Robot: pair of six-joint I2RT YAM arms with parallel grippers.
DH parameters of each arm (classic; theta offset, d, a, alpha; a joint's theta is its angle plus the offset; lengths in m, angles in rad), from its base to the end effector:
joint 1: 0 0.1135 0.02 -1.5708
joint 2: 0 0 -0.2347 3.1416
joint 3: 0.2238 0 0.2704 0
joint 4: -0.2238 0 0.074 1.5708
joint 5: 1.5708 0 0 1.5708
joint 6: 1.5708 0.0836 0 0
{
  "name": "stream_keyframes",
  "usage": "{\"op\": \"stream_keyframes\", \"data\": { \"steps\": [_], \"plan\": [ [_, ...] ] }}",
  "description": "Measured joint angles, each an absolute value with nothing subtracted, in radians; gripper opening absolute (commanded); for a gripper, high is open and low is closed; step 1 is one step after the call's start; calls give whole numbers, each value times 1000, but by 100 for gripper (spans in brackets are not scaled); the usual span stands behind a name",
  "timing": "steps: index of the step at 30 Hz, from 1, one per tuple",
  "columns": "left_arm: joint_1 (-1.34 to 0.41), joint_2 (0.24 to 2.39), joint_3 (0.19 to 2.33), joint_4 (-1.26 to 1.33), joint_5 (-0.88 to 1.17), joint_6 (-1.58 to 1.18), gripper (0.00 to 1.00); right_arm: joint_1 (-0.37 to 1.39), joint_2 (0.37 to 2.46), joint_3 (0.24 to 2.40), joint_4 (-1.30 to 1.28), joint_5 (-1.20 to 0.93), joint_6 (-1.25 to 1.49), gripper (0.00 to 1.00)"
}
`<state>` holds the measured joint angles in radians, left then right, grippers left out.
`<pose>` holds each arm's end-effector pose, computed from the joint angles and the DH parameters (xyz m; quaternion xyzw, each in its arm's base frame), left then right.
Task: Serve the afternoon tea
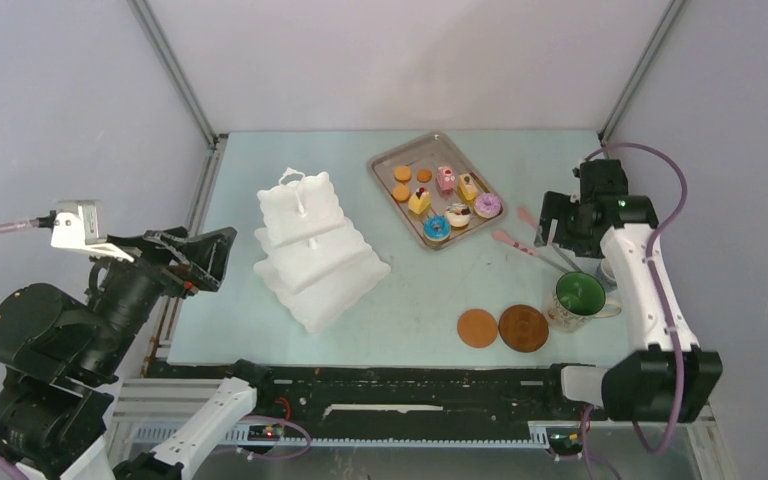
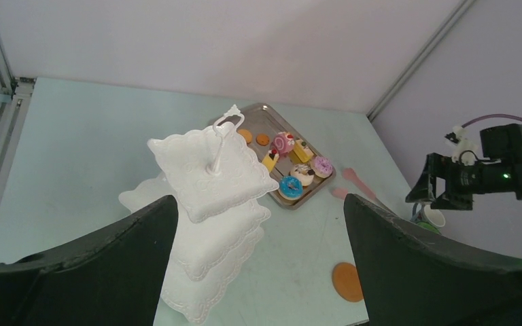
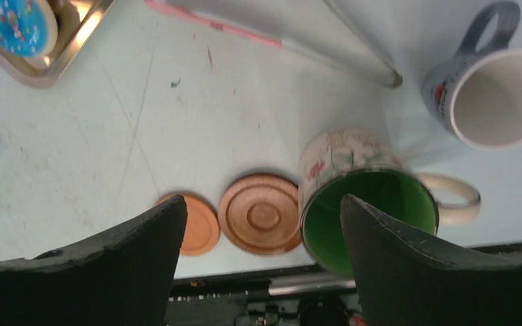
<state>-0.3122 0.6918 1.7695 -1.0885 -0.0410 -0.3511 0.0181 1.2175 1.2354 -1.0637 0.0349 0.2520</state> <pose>0.0664 -0.0178 0.5222 -0.0282 0.7103 -0.2152 0.6696 0.2803 0.0022 0.2621 0.1172 0.9585 0.0182 0.2594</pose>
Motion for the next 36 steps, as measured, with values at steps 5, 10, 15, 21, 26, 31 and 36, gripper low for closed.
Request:
{"op": "stream_keyframes", "data": {
  "steps": [5,10,15,21,26,31,36],
  "plan": [
    [-312,712,1773,-1089,-14,-359,98,-103,1363,1235,-945,-62,179,76],
    [-312,754,1784,-1086,-14,-356,98,-144,1529,1237,-839,-102,92,69],
    [-312,780,1784,-1070,-37,-340,98,-142,1674,1249,-805,-73,20,65],
    [-312,787,1753,-986,-102,-331,98,-142,1768,1277,-789,-47,-12,63],
    [-312,797,1725,-928,-133,-313,98,-142,1866,1368,-770,-31,-27,59],
    [-312,796,1691,-882,-171,-292,98,-140,1961,1441,-749,-26,-38,46],
    [-312,776,1662,-879,-203,-267,98,-133,2035,1483,-747,-31,-64,33]
  ]
}}
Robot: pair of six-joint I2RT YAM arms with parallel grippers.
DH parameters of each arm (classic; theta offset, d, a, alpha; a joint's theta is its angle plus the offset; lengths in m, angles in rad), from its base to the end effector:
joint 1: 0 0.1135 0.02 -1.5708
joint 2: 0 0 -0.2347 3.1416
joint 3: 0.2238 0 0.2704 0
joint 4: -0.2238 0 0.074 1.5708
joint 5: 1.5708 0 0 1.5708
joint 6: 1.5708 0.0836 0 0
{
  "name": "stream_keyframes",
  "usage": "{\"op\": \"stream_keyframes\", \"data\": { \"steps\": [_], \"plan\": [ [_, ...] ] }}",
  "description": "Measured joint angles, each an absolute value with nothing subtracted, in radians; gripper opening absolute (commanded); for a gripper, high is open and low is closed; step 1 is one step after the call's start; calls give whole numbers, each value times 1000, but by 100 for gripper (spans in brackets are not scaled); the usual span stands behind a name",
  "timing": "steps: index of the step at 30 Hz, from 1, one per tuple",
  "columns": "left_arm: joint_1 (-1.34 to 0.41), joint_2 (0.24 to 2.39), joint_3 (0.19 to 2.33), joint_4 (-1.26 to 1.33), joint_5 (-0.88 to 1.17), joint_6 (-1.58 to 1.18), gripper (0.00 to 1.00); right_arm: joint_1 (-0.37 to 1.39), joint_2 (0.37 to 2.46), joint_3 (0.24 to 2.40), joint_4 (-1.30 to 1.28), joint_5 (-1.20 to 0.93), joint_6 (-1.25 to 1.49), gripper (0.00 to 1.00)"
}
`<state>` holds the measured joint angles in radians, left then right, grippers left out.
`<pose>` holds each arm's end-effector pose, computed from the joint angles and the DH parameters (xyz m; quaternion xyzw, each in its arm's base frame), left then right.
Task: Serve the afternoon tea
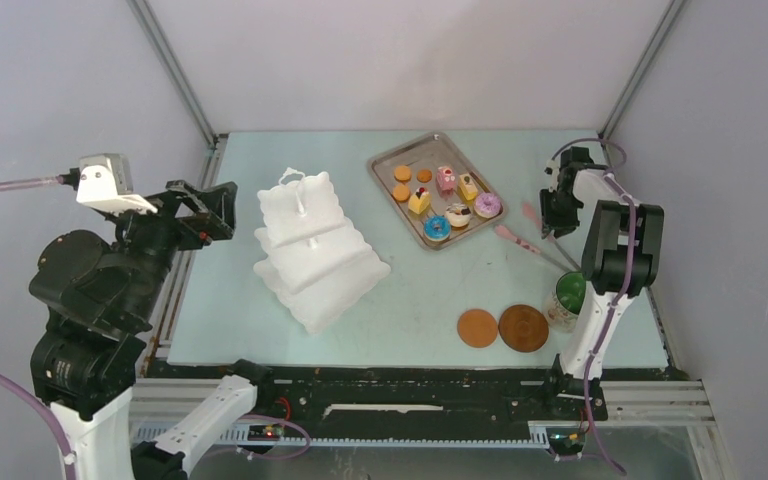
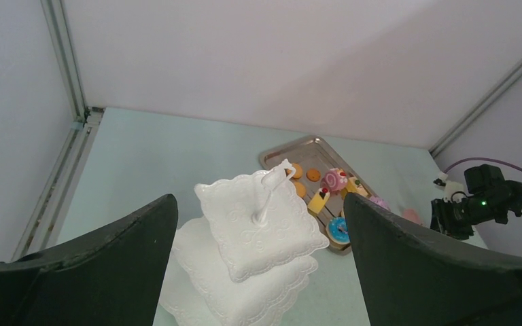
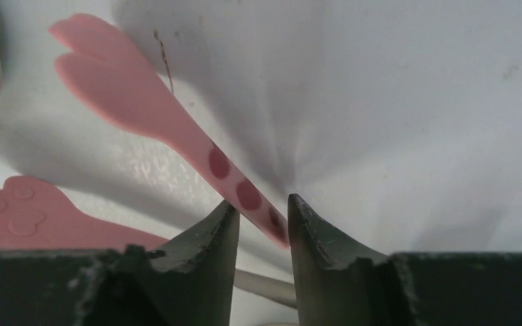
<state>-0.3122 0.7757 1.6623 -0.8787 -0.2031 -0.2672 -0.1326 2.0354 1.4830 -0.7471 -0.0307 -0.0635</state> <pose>0.1274 -0.0234 0.5213 -0.0562 0.7021 -0.1333 0.6972 0.4199 -0.0534 0.0843 0.0322 0.9902 0.0019 0.1361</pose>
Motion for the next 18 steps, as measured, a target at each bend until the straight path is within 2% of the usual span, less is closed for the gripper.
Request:
{"op": "stream_keyframes", "data": {
  "steps": [3,8,18],
  "plan": [
    [-312,773,1675,-881,-208,-247,98,-127,2071,1502,-741,-30,-73,28],
    [-312,774,1684,-881,-208,-226,98,-115,2074,1493,-723,-24,-86,15],
    [-312,773,1667,-877,-198,-226,98,-120,2001,1400,-667,-6,-107,2]
  ]
}}
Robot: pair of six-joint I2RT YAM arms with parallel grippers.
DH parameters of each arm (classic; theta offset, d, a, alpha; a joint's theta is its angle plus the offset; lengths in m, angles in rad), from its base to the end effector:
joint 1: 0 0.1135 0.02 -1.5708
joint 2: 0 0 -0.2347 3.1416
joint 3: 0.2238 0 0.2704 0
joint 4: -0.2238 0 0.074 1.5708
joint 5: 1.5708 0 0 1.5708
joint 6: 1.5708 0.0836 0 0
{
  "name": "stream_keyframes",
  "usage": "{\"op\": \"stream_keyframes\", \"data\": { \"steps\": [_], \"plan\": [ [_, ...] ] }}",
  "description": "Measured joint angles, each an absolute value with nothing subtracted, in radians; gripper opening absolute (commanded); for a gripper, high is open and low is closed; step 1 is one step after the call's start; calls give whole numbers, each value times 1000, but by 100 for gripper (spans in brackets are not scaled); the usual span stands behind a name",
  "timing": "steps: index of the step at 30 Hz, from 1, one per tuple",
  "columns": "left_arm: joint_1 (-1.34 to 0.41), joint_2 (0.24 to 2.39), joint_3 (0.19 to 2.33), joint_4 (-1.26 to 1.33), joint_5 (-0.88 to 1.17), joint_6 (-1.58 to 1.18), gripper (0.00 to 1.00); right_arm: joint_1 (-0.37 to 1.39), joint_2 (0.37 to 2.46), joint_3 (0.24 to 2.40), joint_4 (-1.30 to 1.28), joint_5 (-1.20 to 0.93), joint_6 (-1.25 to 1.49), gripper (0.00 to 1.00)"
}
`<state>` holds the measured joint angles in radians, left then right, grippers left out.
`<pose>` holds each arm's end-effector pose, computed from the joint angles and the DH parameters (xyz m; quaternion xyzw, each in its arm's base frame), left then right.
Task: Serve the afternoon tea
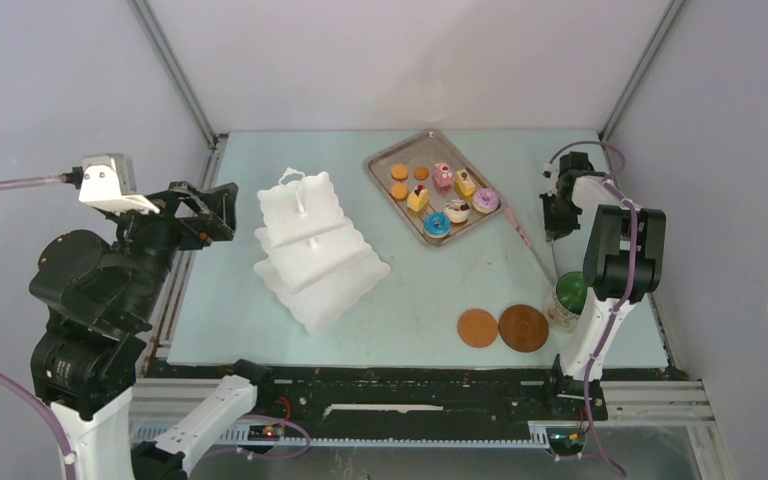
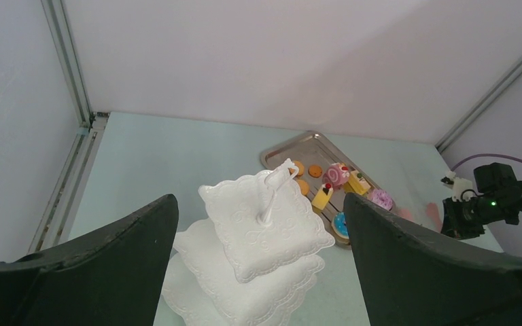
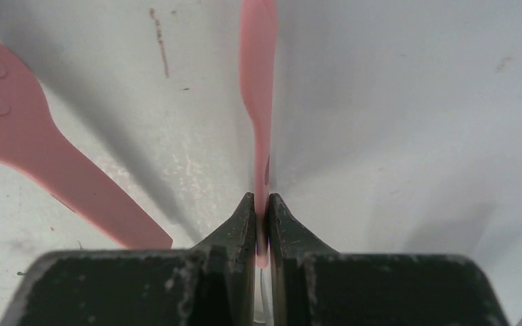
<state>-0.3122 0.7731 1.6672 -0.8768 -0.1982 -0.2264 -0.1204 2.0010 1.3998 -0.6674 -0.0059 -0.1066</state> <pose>0.1252 -0.0231 0.5232 -0.0406 0.6999 -0.1220 0.7026 0.4132 -0.0495 0.0767 0.0064 0.9886 -0.0142 0.1499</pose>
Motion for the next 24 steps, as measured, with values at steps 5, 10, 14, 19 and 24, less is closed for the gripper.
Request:
{"op": "stream_keyframes", "data": {
  "steps": [5,10,14,19,24],
  "plan": [
    [-312,771,1664,-877,-196,-227,98,-158,1981,1397,-656,-11,-95,0],
    [-312,767,1662,-876,-194,-227,98,-179,1978,1398,-637,-26,-6,12],
    [-313,765,1651,-876,-176,-228,98,-154,1994,1427,-625,-28,59,18],
    [-318,765,1650,-876,-169,-227,98,-133,2035,1499,-613,-21,124,48],
    [-319,766,1648,-876,-162,-228,98,-133,2034,1540,-625,-21,180,82]
  ]
}}
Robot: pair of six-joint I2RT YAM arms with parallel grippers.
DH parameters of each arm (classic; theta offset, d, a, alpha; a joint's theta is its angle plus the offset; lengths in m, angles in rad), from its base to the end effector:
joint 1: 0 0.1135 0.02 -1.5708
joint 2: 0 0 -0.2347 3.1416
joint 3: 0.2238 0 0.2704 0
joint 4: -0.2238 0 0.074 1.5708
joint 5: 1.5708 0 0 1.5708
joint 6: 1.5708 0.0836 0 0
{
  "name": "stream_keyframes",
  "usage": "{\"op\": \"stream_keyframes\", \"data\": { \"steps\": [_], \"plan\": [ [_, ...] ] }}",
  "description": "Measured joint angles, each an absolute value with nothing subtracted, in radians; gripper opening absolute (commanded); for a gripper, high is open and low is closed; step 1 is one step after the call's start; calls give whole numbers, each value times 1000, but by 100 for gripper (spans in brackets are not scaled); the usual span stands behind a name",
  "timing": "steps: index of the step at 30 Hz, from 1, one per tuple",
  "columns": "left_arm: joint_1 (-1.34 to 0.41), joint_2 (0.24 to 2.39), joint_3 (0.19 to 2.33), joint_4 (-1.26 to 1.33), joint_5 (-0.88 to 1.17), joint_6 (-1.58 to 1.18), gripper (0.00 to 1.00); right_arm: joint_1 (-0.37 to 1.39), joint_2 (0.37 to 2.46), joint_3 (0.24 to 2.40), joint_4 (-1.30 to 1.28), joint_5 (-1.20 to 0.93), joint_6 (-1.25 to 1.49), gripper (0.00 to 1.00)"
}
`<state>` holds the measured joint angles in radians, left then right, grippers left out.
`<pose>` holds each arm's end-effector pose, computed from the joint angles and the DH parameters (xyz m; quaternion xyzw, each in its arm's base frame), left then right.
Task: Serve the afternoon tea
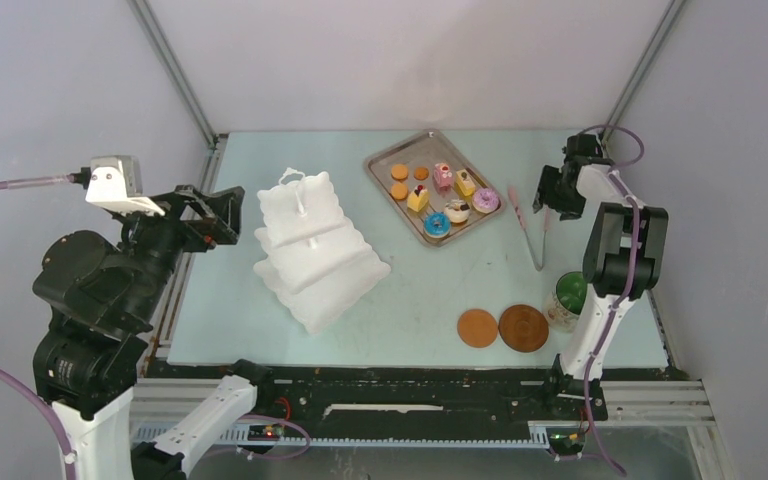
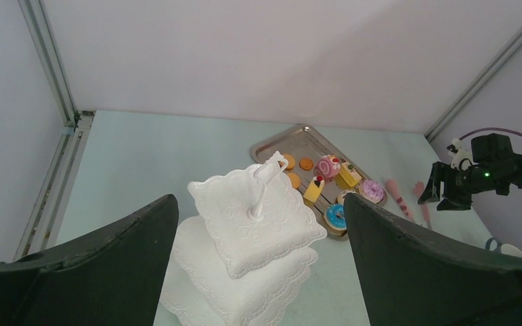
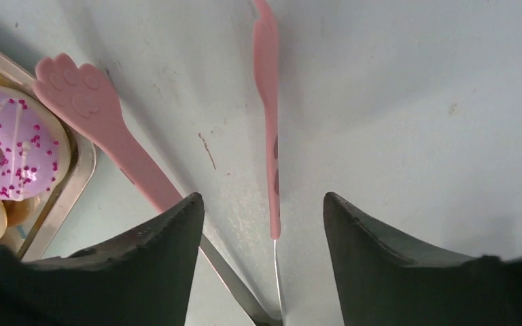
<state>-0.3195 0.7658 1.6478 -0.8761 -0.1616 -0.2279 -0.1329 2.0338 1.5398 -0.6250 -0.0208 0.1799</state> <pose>0.1263 -0.0276 0.5188 -0.0250 0.7046 -0.1363 0.6959 0.4504 -0.0585 0.1095 0.1495 0.9630 0.0154 0.2237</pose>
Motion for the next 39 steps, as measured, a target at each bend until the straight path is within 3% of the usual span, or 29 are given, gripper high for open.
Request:
{"op": "stream_keyframes", "data": {
  "steps": [1,2,8,13,20,31,36,39],
  "plan": [
    [-320,766,1647,-876,-160,-228,98,-133,2028,1538,-625,-22,195,97],
    [-321,766,1647,-876,-158,-229,98,-134,2019,1528,-622,-26,212,99],
    [-325,756,1605,-863,-154,-228,98,-124,1855,1296,-529,-46,259,100],
    [-336,754,1586,-872,-153,-228,98,-84,1842,1237,-444,-41,237,100],
    [-338,754,1586,-872,-153,-228,98,-24,1843,1191,-374,41,186,89],
    [-338,765,1607,-875,-153,-240,98,-8,1898,1188,-331,138,109,81],
    [-338,776,1607,-874,-150,-253,98,-9,1898,1185,-323,116,97,64],
    [-338,783,1607,-874,-146,-257,98,-12,1898,1183,-323,91,96,60]
  ]
}}
